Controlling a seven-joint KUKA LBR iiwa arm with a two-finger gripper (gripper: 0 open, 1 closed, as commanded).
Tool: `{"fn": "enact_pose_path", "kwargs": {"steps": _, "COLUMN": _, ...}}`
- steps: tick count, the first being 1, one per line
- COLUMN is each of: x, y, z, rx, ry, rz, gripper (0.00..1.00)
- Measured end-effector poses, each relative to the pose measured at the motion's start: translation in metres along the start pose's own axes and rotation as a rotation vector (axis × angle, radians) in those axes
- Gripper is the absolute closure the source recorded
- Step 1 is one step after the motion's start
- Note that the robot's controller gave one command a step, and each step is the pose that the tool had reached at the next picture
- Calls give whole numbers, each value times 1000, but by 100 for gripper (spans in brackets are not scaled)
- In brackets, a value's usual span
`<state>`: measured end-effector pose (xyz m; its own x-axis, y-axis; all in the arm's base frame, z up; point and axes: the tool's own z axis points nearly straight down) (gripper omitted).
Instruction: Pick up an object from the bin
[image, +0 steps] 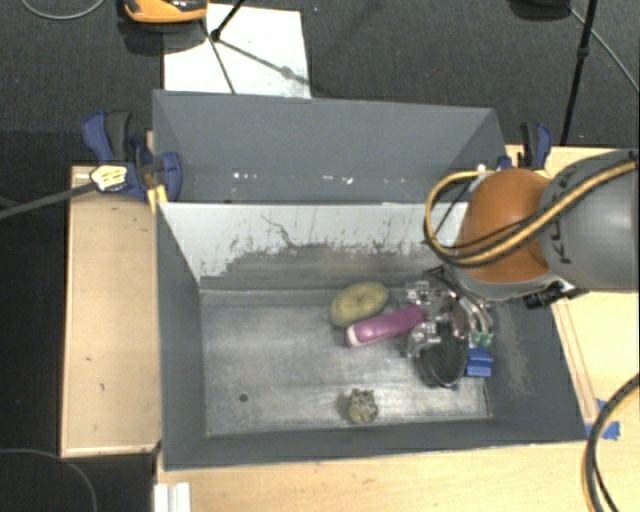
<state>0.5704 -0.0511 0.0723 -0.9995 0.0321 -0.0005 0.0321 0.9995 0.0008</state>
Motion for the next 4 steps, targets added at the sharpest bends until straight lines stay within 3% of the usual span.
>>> {"fn": "enact_pose_path", "kwargs": {"steps": 1, "x": -2, "y": 0, "z": 0, "rx": 0, "ry": -7, "rz": 1, "gripper": 0}}
{"fn": "enact_pose_path", "kwargs": {"steps": 2, "x": 0, "y": 0, "z": 0, "rx": 0, "ry": 2, "rz": 2, "gripper": 100}}
{"fn": "enact_pose_path", "kwargs": {"steps": 3, "x": 7, "y": 2, "z": -121, "rx": 2, "ry": -6, "rz": -386, "gripper": 100}}
{"fn": "enact_pose_path", "kwargs": {"steps": 4, "x": 27, "y": -16, "z": -184, "rx": 4, "ry": -6, "rz": -729, "gripper": 100}}
